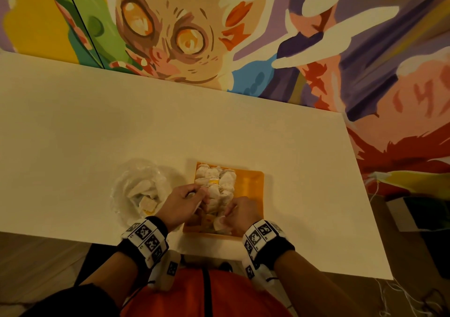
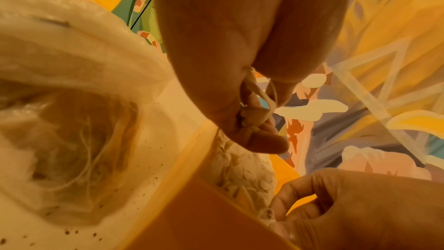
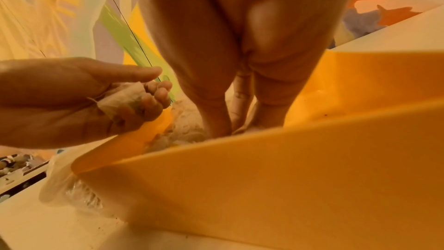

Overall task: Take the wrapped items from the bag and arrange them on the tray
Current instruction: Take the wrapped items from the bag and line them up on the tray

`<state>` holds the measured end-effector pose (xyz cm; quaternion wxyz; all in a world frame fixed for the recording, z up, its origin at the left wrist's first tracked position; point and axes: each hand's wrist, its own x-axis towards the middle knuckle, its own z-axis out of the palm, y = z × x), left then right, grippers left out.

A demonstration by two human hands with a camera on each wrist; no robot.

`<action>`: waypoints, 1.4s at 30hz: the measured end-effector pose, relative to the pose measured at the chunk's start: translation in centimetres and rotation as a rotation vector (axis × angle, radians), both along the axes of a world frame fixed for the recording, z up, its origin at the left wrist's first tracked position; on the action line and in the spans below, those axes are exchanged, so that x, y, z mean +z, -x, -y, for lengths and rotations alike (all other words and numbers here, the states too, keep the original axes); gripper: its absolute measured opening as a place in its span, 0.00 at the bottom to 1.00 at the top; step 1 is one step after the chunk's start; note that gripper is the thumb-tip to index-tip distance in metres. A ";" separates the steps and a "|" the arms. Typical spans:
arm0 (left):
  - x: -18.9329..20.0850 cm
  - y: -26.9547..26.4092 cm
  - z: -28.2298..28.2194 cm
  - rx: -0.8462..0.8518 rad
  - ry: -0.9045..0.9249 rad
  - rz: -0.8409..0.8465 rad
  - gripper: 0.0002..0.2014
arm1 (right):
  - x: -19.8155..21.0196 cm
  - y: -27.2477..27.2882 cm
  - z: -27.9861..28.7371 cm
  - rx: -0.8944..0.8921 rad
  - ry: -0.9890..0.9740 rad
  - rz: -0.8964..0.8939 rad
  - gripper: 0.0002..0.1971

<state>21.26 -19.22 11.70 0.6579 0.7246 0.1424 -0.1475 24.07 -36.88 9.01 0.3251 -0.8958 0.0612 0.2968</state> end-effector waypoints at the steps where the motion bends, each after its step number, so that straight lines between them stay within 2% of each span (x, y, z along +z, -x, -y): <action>1: 0.0 0.0 0.1 0.001 0.010 -0.003 0.15 | -0.1 0.1 0.0 0.006 0.012 -0.009 0.10; 6: 0.1 -0.1 0.1 0.042 0.094 -0.064 0.18 | -0.8 0.2 0.4 -0.022 -0.013 -0.061 0.12; 10: 0.4 -0.3 -0.1 0.115 0.288 -0.190 0.28 | -0.1 -0.3 1.1 0.021 -0.010 0.076 0.12; 14: 1.0 -0.3 -0.1 0.129 0.369 -0.273 0.35 | 2.7 -0.6 0.1 0.050 -0.197 0.283 0.07; 16: 1.1 -0.3 0.0 0.115 0.366 -0.288 0.37 | 4.0 -0.4 -0.8 0.081 -0.343 0.312 0.08; 18: 1.3 -0.4 0.1 0.110 0.366 -0.293 0.37 | 4.6 0.0 -1.5 0.152 -0.410 0.286 0.13; 20: 1.7 -0.5 0.4 0.090 0.369 -0.288 0.37 | 4.6 0.1 -1.9 0.251 -0.352 0.309 0.16; 25: 2.4 -0.3 0.5 0.049 0.400 -0.305 0.34 | 4.2 0.4 -2.1 0.277 -0.342 0.322 0.07; 28: 2.4 -0.1 -0.3 -0.021 0.252 -0.219 0.24 | 4.1 0.1 -1.7 0.123 -0.414 0.344 0.08; 31: 2.5 -0.2 -1.6 -0.087 -0.055 0.014 0.10 | 3.9 -0.5 -0.9 0.015 -0.461 0.338 0.12; 33: 3.0 -0.3 -1.9 -0.125 -0.194 0.163 0.07 | 3.7 -0.8 -0.5 0.014 -0.443 0.341 0.12; 36: 3.7 -0.6 -1.3 -0.123 -0.257 0.277 0.04 | 3.6 -1.1 -0.3 0.013 -0.486 0.342 0.12; 40: 3.2 -1.0 -0.7 -0.145 -0.245 0.285 0.07 | 3.0 -1.0 -0.4 0.014 -0.523 0.328 0.14; 42: 2.9 -1.1 -0.4 -0.129 -0.268 0.326 0.06 | 2.8 -1.0 -0.4 0.007 -0.552 0.318 0.12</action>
